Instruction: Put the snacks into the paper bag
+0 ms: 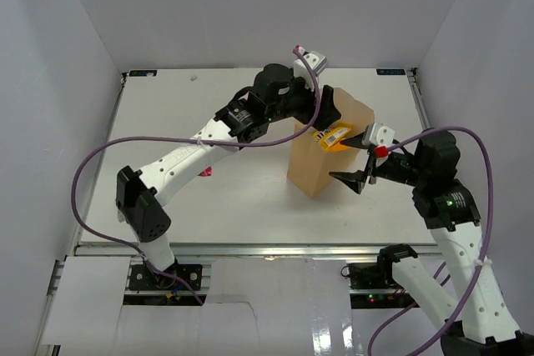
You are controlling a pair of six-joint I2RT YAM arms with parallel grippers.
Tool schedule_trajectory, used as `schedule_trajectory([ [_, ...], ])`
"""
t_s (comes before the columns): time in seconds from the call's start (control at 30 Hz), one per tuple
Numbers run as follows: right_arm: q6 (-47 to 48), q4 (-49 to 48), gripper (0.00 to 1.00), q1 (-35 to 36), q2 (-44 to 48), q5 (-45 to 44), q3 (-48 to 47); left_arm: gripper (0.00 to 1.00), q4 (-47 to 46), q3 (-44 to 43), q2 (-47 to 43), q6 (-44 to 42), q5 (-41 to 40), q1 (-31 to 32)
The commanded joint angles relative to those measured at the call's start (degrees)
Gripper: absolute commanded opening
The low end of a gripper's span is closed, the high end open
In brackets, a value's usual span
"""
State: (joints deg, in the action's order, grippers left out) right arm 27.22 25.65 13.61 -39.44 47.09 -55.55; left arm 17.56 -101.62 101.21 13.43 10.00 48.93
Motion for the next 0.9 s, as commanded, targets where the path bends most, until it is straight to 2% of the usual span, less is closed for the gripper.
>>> schedule_trajectory([
  [0.0,1.52,-0.34,0.83,-0.07,-3.17,6.78,-2.54,0.89,1.16,1.05,-11.09,-2.53,-1.99,-0.06],
  [0.07,1.95,-0.42,0.83,0.02,-4.67,8.79,-3.33,0.90,1.33,4.84,-15.49,-3.58,-6.62,-0.06],
  [0.13,2.13,-0.34,0.83,1.24,-7.31,9.60,-4.65,0.92,1.60,12.39,-23.22,-4.02,-11.55,-0.06],
  [0.17,3.26,0.19,0.83,2.12,-8.27,9.51,-5.26,0.93,1.77,15.20,-25.95,-4.20,-16.54,-0.15],
  [0.23,4.24,0.72,0.83,6.75,-11.09,7.50,-6.32,0.97,2.30,23.78,-34.01,-4.64,-21.49,-0.15],
  [0.3,5.90,1.42,0.83,12.29,-14.50,-0.21,-8.60,0.98,3.96,29.00,-38.96,-3.95,-28.76,-0.41],
  [0.33,6.52,1.68,0.83,19.11,-15.92,-3.38,-9.39,0.98,4.58,31.46,-41.33,-3.33,-31.07,-0.50],
  [0.37,7.14,2.29,0.83,22.40,-17.58,-10.02,-11.14,0.98,5.89,35.92,-45.71,-2.54,-33.53,-0.76],
  [0.47,6.71,2.91,0.83,32.52,-26.80,-20.23,-14.75,0.98,8.18,42.71,-53.53,-0.17,-41.71,-0.94],
  [0.57,3.99,3.27,0.81,37.27,-39.63,-28.16,-22.39,0.98,10.90,45.72,-58.57,2.03,-50.41,-0.85],
  [0.63,1.09,5.54,0.80,38.94,-50.78,-30.04,-31.43,0.98,11.00,49.05,-63.66,2.21,-55.06,-0.94],
  [0.77,-5.94,9.59,0.82,40.27,-71.15,-30.65,-48.57,0.98,8.63,53.98,-70.87,0.72,-59.38,-0.85],
  [0.87,-11.39,9.51,0.86,41.41,-79.80,-33.89,-60.88,0.98,7.49,56.09,-74.48,-0.42,-60.36,-0.85],
])
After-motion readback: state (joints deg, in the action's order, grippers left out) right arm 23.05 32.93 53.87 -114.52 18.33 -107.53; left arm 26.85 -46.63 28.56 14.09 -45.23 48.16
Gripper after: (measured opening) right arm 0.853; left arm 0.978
